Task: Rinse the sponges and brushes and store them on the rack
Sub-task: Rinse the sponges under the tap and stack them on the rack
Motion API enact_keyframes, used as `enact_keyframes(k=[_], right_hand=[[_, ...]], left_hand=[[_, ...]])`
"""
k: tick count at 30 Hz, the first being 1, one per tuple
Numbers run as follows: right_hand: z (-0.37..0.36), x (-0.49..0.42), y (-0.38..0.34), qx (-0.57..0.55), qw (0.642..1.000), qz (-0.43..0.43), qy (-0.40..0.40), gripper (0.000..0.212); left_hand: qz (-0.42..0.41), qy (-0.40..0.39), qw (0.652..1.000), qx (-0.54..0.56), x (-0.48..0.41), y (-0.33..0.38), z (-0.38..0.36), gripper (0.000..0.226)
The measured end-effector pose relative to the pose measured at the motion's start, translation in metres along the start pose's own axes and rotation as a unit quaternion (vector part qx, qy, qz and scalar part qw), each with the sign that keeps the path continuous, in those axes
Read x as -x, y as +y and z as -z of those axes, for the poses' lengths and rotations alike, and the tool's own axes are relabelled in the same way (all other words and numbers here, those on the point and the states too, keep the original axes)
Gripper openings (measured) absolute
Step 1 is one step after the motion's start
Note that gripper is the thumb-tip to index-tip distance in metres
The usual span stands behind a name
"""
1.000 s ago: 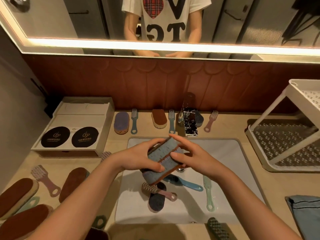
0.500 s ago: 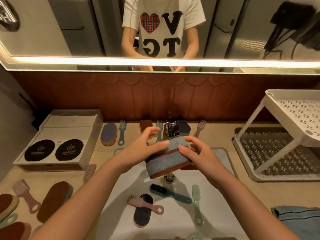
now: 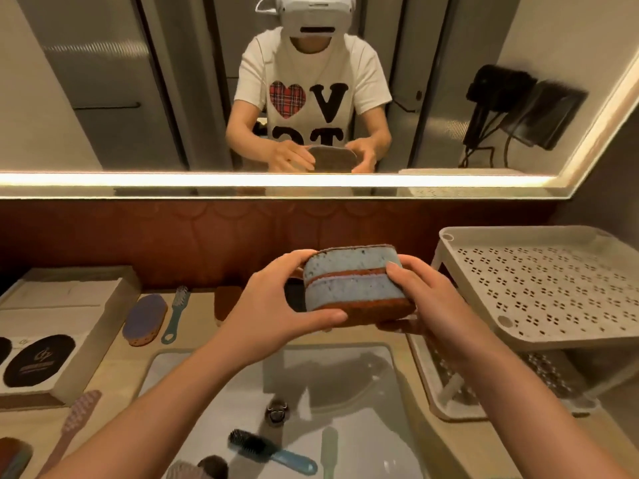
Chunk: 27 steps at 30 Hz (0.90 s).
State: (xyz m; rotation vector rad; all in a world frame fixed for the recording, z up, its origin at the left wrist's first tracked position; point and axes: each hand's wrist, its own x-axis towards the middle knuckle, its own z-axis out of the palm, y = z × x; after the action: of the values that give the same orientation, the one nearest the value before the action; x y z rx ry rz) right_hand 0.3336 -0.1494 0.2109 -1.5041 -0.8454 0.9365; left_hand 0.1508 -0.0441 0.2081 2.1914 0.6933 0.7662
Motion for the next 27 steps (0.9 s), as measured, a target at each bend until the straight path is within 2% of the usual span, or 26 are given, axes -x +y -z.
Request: enact_keyframes(k=[3,6,9,14,17,20,24,27], right_hand=[[0.036,-0.003,-0.015,0.020,0.999,0.016,-0.022,0.032],[0.076,-0.005,-0.021,0.018,0.999,0.030,-0.042,0.050],[0.117,-0.008,-0.024,-0.001,0.999,0.051,-0.011,0.062],[0.167,-0.020,-0.016,-0.018,0.998,0.059,0.028,0.055],[0.190,-0.033,-0.003,-0.012,0.995,0.051,0.086,0.039],[0.199,-0.043,0.011,-0.011,0.992,0.034,0.124,0.025],[0.205,-0.053,0.016,0.005,0.986,0.031,0.164,0.023],[0.203,-0.059,0.018,0.068,0.981,0.046,0.179,0.027]], left_hand=[[-0.020,0.022,1.000,0.005,-0.017,0.020,-0.017,0.067],[-0.021,0.041,0.998,0.034,-0.038,0.038,-0.046,0.077],[-0.027,0.046,0.997,0.048,-0.064,0.056,-0.079,0.080],[-0.022,-0.007,0.998,0.058,-0.111,0.076,-0.123,0.065],[-0.007,-0.074,0.996,0.050,-0.140,0.080,-0.152,0.060],[0.014,-0.106,0.994,0.022,-0.156,0.073,-0.175,0.064],[0.026,-0.113,0.993,-0.037,-0.164,0.071,-0.191,0.068],[0.035,-0.100,0.988,-0.108,-0.164,0.071,-0.196,0.066]])
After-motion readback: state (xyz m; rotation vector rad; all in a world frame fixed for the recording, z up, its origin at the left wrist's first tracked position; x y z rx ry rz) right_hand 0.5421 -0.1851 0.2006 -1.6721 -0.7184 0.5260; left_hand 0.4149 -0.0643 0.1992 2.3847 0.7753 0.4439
